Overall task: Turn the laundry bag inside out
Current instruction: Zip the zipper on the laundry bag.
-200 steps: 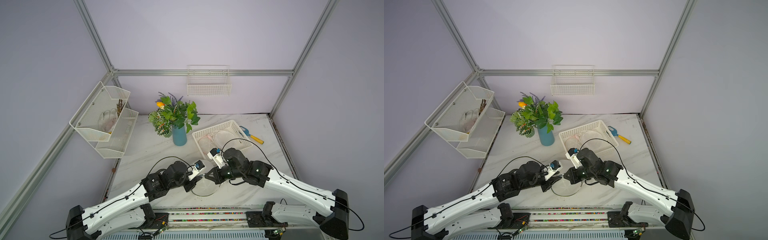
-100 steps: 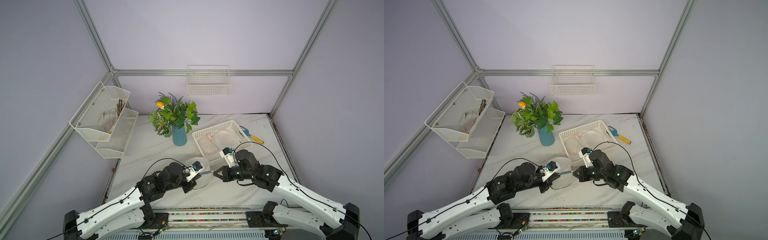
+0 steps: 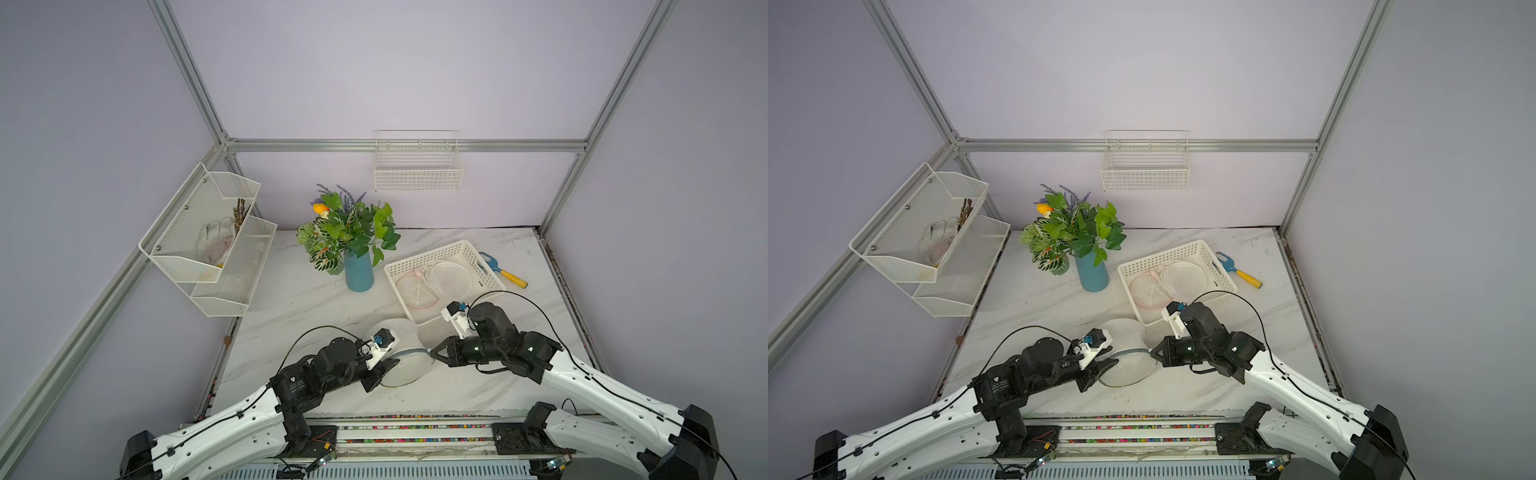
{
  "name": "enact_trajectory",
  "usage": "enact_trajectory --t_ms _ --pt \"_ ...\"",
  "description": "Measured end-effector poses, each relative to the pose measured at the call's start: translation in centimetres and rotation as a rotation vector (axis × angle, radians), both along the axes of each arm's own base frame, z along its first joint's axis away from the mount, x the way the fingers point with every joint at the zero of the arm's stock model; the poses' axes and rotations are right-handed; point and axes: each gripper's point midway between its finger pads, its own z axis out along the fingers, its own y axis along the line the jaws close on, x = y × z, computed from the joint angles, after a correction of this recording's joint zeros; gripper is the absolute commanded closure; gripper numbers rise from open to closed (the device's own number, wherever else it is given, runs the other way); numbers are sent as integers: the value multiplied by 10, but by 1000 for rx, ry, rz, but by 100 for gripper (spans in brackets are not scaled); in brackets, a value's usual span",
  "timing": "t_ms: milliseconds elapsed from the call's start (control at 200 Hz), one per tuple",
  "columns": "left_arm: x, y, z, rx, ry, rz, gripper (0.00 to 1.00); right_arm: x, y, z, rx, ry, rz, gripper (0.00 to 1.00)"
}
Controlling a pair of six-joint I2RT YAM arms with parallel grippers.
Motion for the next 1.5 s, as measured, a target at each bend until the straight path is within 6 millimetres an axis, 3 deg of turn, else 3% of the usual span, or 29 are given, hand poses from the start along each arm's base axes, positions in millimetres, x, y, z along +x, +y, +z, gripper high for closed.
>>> enact_trajectory --t_ms 240,480,845,1190,1505 --pt "9 -14 7 87 12 -24 51 -8 31 34 29 -72 114 100" --pt "7 -20 10 122 18 -71 63 -18 49 38 8 -103 181 100" --pt "2 -22 13 108 22 -103 100 -3 38 37 -8 -120 105 100" --pt "0 -20 22 78 1 -104 100 10 1 28 18 -91 -6 100" --pt "-6 -11 15 62 0 -98 100 10 -8 10 -3 -47 -35 100"
